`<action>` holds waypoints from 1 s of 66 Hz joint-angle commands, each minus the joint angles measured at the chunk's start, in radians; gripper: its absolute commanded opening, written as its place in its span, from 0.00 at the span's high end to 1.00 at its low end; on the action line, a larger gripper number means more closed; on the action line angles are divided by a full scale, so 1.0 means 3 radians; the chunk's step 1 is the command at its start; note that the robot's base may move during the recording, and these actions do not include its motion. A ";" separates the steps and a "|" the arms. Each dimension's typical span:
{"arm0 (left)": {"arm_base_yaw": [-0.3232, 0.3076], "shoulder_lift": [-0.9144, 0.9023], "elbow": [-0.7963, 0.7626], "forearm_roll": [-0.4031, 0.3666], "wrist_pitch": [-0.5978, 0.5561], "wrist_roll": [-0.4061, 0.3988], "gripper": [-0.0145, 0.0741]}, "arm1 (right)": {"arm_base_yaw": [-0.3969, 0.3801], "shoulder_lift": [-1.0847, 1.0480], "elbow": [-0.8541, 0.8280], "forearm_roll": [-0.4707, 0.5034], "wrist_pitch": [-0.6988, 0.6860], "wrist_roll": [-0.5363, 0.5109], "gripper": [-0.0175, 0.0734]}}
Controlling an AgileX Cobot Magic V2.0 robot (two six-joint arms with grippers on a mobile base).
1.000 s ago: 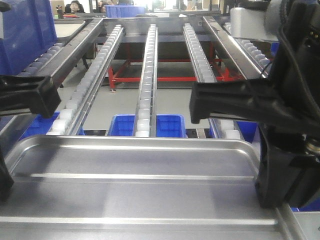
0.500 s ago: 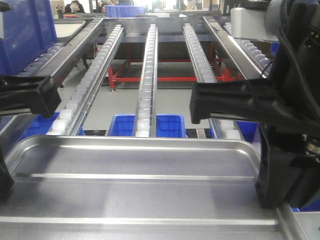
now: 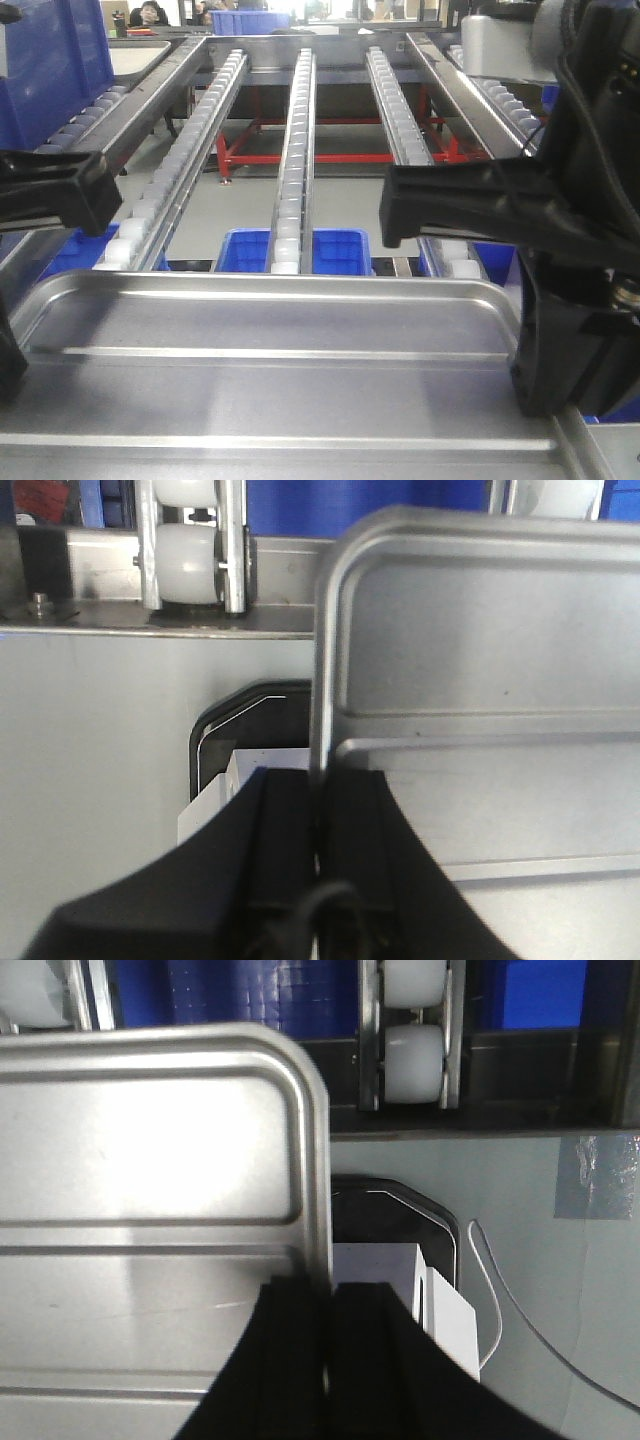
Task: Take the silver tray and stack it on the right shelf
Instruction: 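Hold the tray in both grippers while the base turns and drives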
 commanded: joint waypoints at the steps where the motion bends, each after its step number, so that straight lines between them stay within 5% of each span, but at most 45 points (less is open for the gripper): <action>1: -0.0029 -0.0092 -0.0070 0.0047 0.0022 -0.0014 0.94 | -0.0003 -0.0103 -0.0073 -0.0107 0.0004 0.0020 0.73; 2: -0.0029 -0.0092 -0.0070 0.0047 0.0022 -0.0014 0.94 | -0.0003 -0.0103 -0.0073 -0.0107 0.0004 0.0020 0.73; 3: -0.0267 -0.0092 -0.0070 0.0047 0.0022 -0.0014 0.94 | -0.0003 -0.0103 -0.0073 -0.0107 0.0004 0.0020 0.73; 66: -0.0267 -0.0092 -0.0070 0.0047 0.0022 -0.0014 0.94 | -0.0003 -0.0103 -0.0073 -0.0107 0.0012 0.0020 0.73</action>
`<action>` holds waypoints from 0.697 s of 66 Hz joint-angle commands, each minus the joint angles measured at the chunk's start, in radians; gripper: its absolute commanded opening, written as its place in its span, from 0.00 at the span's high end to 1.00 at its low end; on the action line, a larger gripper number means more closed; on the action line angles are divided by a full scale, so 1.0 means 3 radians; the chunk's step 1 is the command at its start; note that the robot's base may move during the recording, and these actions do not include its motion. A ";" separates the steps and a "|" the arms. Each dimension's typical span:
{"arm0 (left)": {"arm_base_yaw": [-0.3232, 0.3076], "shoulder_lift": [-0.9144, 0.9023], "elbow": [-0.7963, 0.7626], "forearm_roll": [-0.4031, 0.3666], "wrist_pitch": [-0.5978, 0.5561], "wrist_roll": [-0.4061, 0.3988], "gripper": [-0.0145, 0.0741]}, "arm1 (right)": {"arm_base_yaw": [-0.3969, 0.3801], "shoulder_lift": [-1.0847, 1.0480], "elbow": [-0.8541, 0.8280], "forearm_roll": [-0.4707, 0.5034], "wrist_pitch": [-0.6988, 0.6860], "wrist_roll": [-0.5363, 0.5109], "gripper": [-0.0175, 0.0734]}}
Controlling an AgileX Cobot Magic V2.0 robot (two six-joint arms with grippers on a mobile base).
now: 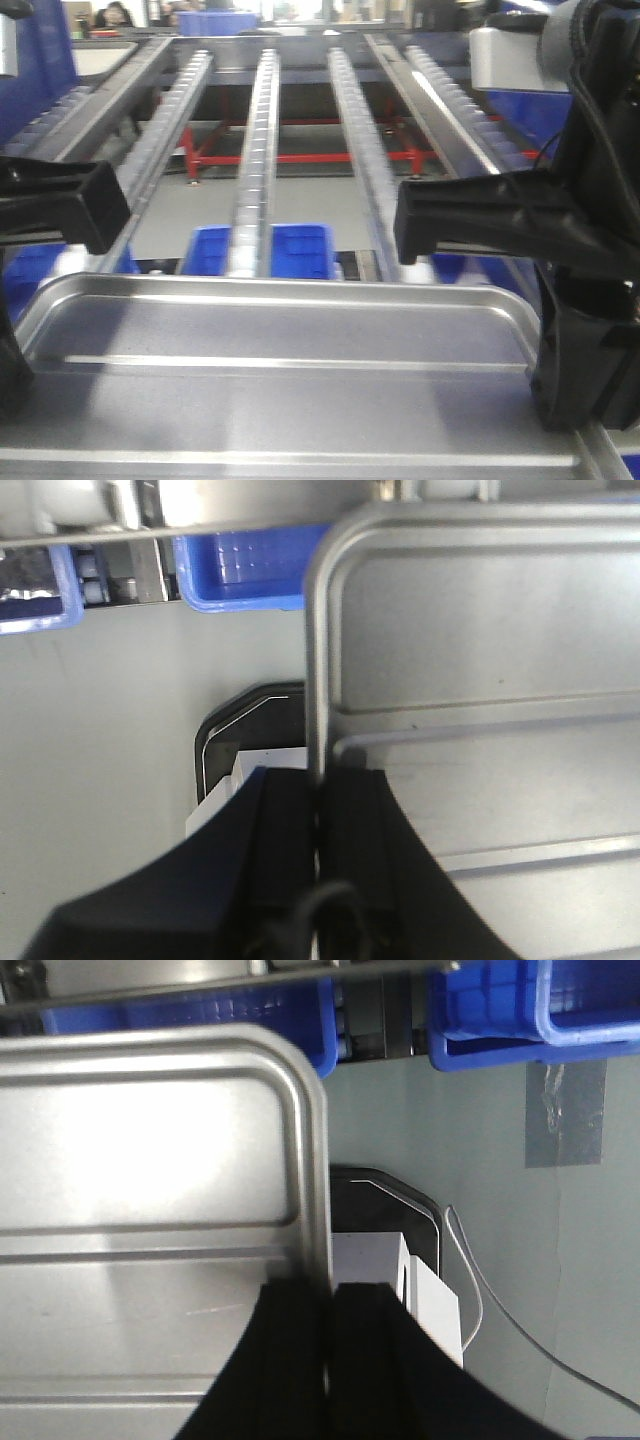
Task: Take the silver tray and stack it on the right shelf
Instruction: 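Hold the tray in both grippers while the base turns and drives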
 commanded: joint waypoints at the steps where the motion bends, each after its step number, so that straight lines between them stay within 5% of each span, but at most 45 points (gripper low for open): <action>1: -0.0038 -0.0079 -0.0070 0.0002 0.0015 0.0045 0.94 | -0.0009 -0.0103 -0.0085 -0.0114 -0.0093 0.0020 0.73; 46: -0.0038 -0.0079 -0.0070 -0.0004 0.0015 0.0045 0.94 | -0.0009 -0.0103 -0.0085 -0.0114 -0.0093 0.0020 0.73</action>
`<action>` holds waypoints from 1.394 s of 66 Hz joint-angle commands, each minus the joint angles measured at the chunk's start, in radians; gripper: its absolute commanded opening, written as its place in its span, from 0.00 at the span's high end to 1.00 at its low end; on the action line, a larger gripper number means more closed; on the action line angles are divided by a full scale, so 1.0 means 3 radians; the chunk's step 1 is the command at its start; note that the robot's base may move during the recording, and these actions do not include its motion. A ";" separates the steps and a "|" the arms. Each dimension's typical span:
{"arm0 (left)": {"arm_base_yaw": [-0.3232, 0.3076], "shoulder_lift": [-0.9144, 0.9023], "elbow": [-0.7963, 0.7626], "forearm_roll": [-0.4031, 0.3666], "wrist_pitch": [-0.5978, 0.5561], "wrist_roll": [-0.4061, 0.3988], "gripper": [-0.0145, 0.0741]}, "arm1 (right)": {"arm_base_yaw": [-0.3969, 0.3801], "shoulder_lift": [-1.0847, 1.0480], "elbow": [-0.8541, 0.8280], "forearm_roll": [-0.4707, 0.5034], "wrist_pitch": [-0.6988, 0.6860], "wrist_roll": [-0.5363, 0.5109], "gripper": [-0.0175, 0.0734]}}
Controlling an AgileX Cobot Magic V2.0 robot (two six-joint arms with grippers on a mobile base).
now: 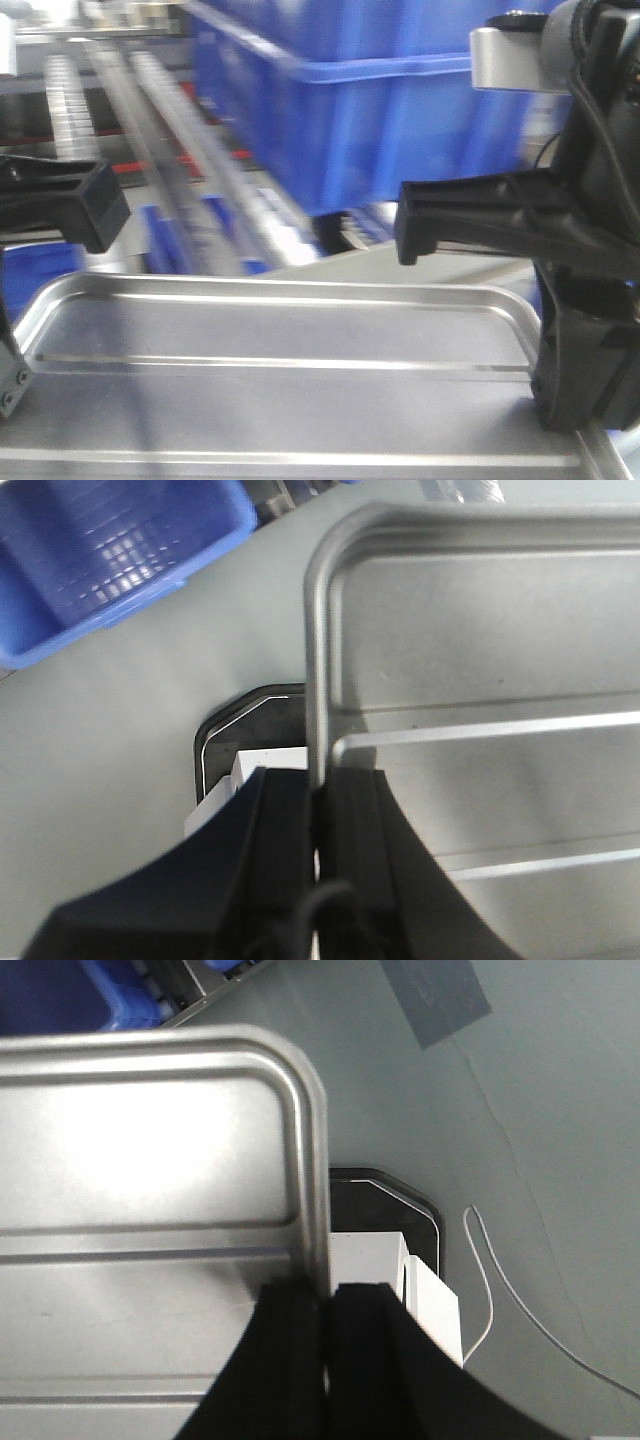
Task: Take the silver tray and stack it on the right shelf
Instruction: 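Hold the tray in both grippers while the base turns and drives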
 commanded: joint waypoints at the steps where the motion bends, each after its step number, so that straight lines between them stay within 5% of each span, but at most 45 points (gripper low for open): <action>1: -0.0038 -0.0072 -0.0070 -0.0004 0.0009 0.0045 0.94 | -0.0016 -0.0103 -0.0085 -0.0114 -0.0093 0.0020 0.73; 92: -0.0038 -0.0072 -0.0070 -0.0004 0.0009 0.0045 0.94 | -0.0016 -0.0103 -0.0085 -0.0114 -0.0070 0.0020 0.73</action>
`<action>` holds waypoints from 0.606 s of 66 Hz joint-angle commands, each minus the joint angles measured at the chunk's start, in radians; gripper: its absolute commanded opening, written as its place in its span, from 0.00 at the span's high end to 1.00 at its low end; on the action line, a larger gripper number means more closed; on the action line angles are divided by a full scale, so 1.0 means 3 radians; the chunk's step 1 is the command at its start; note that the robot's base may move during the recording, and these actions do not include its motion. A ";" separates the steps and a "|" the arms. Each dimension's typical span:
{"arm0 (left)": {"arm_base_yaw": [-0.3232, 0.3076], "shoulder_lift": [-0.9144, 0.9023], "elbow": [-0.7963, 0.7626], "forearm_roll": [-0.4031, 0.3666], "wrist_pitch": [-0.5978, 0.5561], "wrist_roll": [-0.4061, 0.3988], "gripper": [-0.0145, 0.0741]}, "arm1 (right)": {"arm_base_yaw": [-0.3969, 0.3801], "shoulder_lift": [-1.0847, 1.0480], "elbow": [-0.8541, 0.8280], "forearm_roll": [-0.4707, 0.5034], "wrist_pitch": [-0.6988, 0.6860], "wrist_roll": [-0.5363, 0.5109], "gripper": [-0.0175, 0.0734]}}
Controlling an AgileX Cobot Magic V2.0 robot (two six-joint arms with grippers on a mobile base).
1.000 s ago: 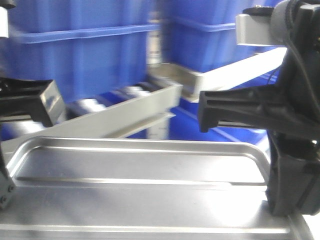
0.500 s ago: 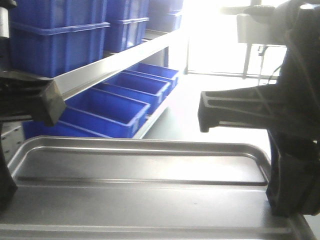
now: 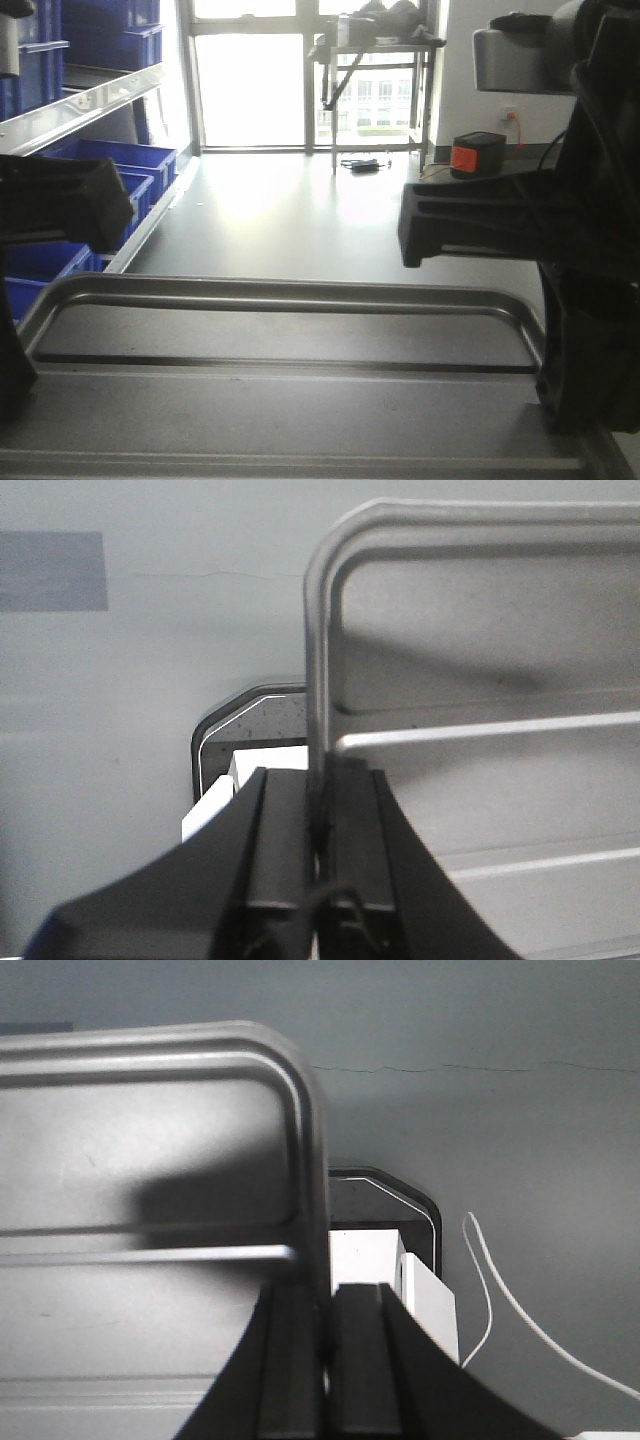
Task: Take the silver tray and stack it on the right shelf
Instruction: 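Hold the tray in both grippers while the base turns and drives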
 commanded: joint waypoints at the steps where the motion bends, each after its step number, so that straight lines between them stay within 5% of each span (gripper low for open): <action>1: -0.0031 -0.0072 -0.0070 0.0002 0.0015 0.0045 0.94 | -0.0016 -0.0103 -0.0085 -0.0114 -0.0096 0.0020 0.73; 40: -0.0031 -0.0072 -0.0070 0.0002 0.0015 0.0045 0.94 | -0.0016 -0.0103 -0.0085 -0.0114 -0.0096 0.0020 0.73</action>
